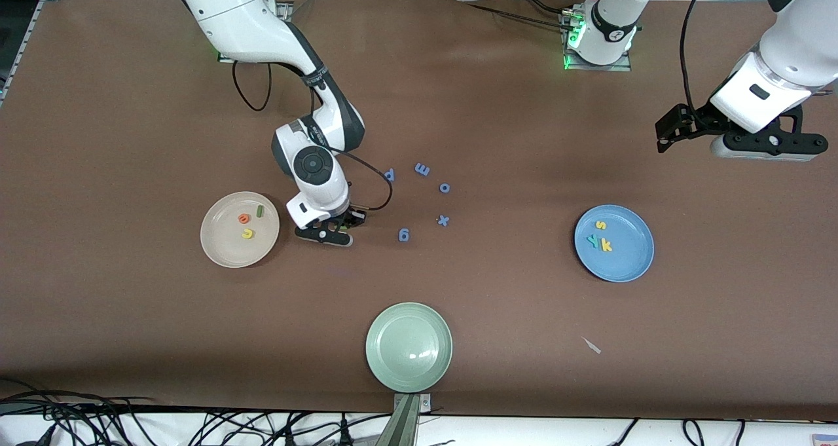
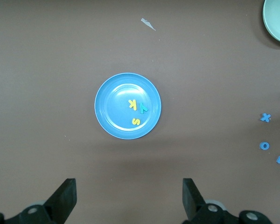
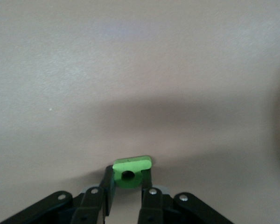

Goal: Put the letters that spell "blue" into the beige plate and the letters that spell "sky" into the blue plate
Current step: 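Carry the green g over the white plate and release it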

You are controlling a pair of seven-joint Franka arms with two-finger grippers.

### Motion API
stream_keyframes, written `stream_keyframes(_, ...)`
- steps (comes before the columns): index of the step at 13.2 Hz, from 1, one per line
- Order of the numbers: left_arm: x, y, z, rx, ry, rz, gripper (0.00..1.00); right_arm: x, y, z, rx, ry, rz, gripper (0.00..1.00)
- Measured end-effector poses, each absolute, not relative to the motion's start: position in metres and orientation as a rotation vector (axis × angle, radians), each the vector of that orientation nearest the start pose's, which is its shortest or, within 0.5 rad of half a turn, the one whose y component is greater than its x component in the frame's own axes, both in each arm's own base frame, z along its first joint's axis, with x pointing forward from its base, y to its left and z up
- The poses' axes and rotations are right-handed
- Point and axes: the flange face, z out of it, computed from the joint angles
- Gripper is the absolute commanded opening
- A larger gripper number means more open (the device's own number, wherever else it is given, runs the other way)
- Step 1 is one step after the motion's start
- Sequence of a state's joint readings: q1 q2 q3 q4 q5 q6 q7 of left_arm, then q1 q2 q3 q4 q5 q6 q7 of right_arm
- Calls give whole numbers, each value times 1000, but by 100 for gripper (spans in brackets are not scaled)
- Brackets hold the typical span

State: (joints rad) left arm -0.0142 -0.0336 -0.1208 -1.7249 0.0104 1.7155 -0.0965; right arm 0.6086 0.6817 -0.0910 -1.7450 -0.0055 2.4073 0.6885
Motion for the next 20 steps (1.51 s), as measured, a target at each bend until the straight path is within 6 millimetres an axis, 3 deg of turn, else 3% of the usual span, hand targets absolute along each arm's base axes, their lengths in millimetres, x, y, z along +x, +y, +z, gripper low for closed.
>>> stream_keyframes(3,549,-75,582,-3129,62,-40,100,590,296,217,-3268,94,53,19)
stream_keyframes(6,548,-78,582,-3129,71,-40,100,602,231,270,-3322,-54,191,20)
stream_keyframes(8,547,-82,583,-3128,85,-41,100,604,183,286,-3326,-129,219,20)
stream_keyframes(10,547,-83,583,-3128,85,-41,100,600,144,273,-3322,-208,189,22)
stream_keyframes(11,547,-83,583,-3128,85,-41,100,597,131,261,-3320,-237,151,34)
stream_keyframes(12,547,-83,583,-3128,85,-41,100,592,121,247,-3318,-253,116,39)
stream_keyframes(14,547,-82,583,-3128,85,-41,100,582,112,227,-3317,-260,75,68)
stream_keyframes(15,548,-82,583,-3129,83,-41,100,580,110,225,-3318,-257,74,74)
stream_keyframes(17,548,-82,583,-3129,82,-41,100,581,109,226,-3313,-244,64,83)
stream_keyframes(20,548,-81,583,-3129,82,-41,100,582,110,228,-3309,-238,57,83)
